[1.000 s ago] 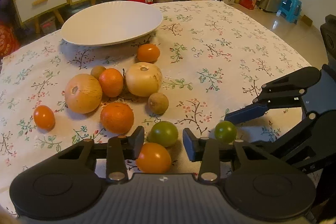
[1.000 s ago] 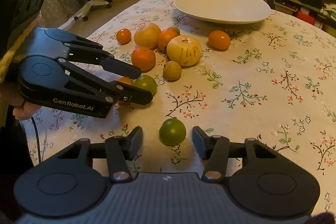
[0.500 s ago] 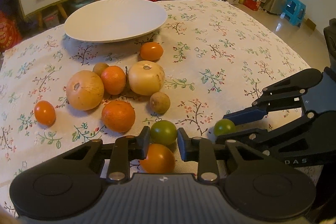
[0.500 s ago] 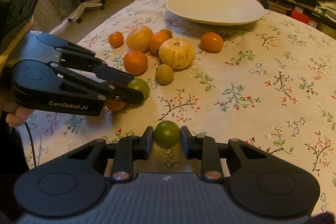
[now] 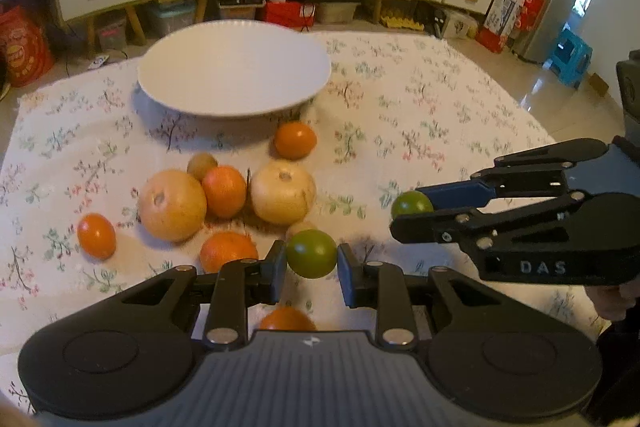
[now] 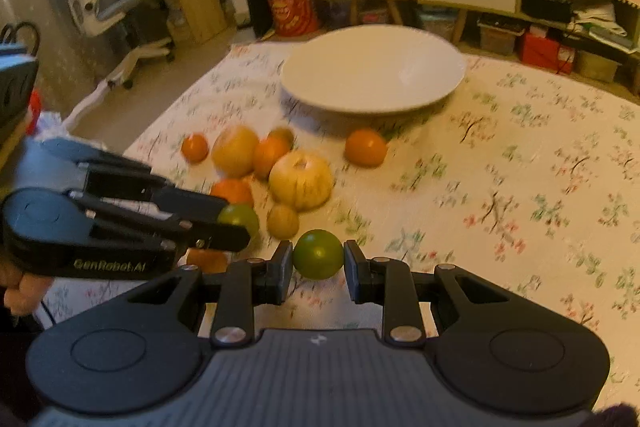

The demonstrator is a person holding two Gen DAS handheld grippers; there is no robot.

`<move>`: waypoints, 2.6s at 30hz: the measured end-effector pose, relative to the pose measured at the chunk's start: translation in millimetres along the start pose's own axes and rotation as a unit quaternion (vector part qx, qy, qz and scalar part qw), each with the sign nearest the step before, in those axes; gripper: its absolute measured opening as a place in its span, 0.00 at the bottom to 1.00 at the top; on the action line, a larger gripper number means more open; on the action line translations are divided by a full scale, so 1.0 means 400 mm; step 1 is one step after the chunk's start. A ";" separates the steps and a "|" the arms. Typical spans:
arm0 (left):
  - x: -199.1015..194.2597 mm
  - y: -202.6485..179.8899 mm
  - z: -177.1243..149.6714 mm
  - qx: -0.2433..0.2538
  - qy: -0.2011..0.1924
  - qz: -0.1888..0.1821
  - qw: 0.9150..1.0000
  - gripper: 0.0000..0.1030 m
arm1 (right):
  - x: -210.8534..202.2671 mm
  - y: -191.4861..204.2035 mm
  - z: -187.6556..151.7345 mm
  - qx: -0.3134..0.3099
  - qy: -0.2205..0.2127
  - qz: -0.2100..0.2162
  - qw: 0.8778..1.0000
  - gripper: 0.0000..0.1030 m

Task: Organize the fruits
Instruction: 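Carry both limes over the white plate and release them from both grippers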

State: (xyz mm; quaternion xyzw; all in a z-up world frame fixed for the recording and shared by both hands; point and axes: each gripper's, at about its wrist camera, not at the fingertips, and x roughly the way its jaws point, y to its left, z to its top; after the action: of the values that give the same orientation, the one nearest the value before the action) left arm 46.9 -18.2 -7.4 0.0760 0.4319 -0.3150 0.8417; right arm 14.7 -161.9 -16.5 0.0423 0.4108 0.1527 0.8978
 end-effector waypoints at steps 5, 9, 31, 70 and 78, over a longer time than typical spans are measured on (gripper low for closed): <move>0.003 -0.008 0.018 0.002 -0.002 -0.005 1.000 0.07 | -0.002 -0.014 0.025 0.007 -0.012 0.000 1.000 0.24; 0.003 -0.007 0.035 -0.003 -0.007 -0.006 1.000 0.07 | 0.004 -0.019 0.050 0.013 -0.016 0.001 1.000 0.24; 0.008 0.066 0.217 -0.050 -0.046 0.029 0.997 0.06 | 0.014 -0.077 0.216 0.027 -0.058 0.015 0.998 0.24; 0.231 0.173 0.271 -0.099 -0.045 0.062 0.992 0.07 | 0.238 -0.188 0.269 -0.012 -0.007 -0.013 1.000 0.24; 0.219 0.172 0.268 -0.097 -0.043 0.067 0.992 0.16 | 0.229 -0.188 0.271 -0.014 -0.005 -0.010 1.000 0.34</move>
State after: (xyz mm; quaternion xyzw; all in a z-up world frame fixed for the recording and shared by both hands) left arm 198.5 -47.4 -19.4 0.0093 0.4180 -0.2175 0.8820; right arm 170.3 -199.5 -26.6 0.0265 0.4043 0.1491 0.9020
